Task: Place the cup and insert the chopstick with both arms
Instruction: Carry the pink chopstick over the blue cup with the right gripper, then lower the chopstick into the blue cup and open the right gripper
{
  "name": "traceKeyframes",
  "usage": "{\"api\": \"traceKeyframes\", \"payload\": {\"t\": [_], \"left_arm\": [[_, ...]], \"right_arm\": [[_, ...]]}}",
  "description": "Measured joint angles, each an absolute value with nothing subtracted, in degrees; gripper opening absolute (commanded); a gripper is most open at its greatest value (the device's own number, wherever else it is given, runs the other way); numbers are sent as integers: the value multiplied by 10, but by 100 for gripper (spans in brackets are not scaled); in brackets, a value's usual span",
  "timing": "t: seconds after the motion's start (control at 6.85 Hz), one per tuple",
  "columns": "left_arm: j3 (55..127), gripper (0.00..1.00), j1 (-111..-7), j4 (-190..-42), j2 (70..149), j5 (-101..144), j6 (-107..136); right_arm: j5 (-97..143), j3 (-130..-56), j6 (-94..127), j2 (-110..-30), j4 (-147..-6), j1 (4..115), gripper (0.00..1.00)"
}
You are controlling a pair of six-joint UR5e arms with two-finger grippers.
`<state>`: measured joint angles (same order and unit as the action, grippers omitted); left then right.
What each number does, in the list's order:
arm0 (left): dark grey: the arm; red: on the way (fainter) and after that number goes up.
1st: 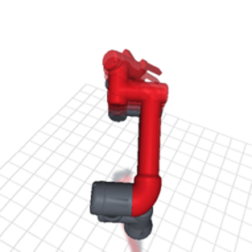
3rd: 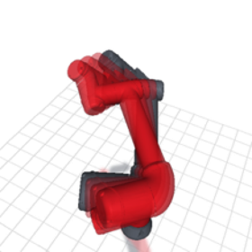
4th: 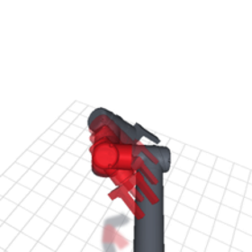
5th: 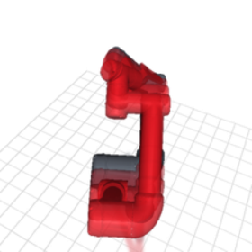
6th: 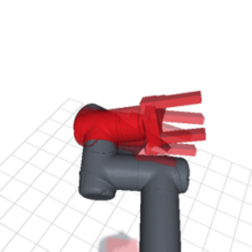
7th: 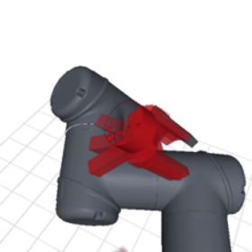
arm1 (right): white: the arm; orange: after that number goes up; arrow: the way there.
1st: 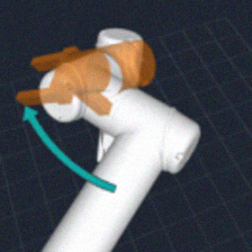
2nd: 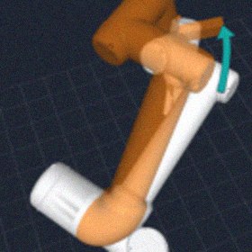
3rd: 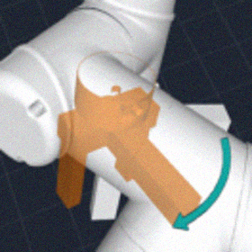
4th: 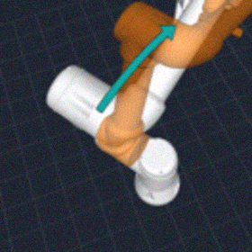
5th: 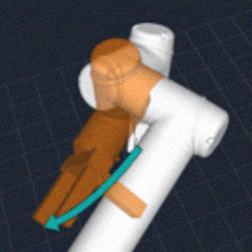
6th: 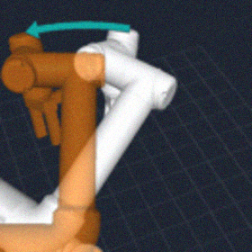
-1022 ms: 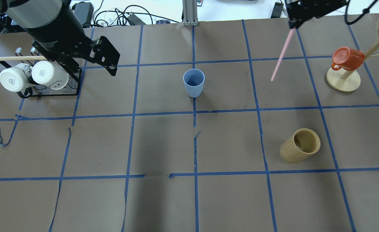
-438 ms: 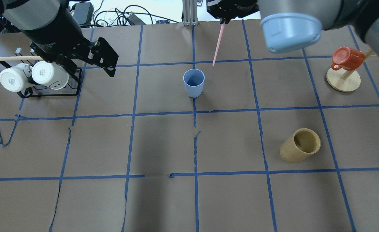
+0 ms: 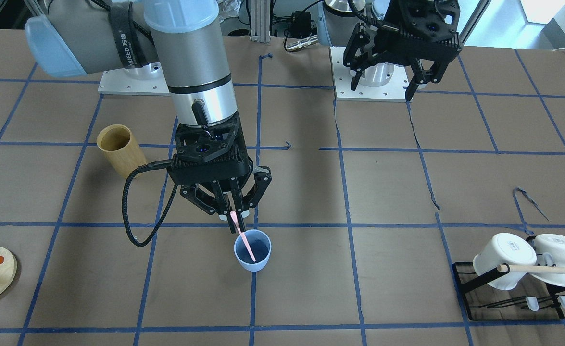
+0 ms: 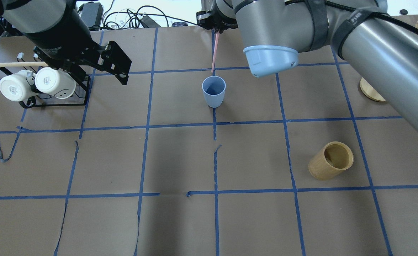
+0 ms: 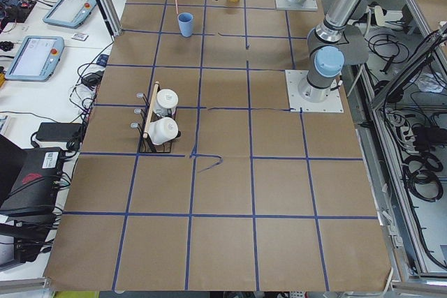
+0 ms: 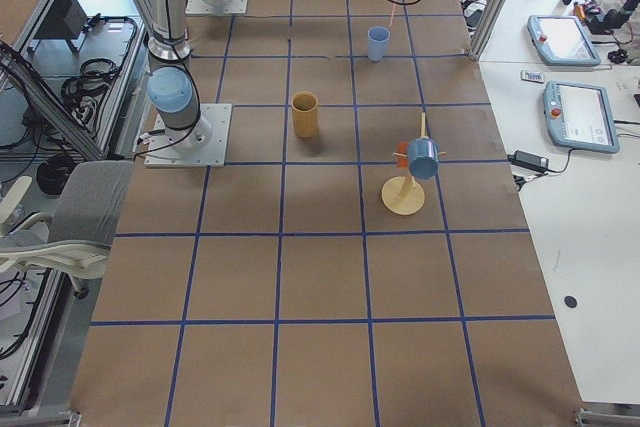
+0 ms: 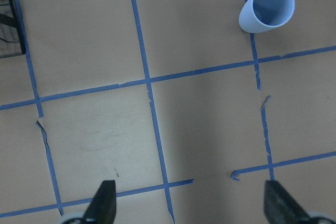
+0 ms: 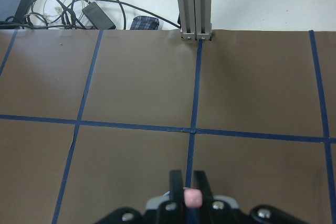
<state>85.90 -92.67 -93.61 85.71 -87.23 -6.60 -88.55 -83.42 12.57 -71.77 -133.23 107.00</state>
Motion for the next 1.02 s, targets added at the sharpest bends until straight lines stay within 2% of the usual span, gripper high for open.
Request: {"api": "traceKeyframes", "payload": {"t": [0.44,0.58,0.73,1.02], "left_arm": [[859,100,-926,-936,857,-872,-66],[858,100,-925,-936,857,-872,-66],[858,100,-924,-936,857,-872,-66],[858,100,-924,-936,857,-872,-66]], "right_arm": [[-885,-869,129,-717,-1355,1076,0],[-885,-877,129,-716,-1365,1080,23],[-885,-881,130,-716,-1372,1081,78],[-895,-881,132,-716,-1377,1082,100]]}}
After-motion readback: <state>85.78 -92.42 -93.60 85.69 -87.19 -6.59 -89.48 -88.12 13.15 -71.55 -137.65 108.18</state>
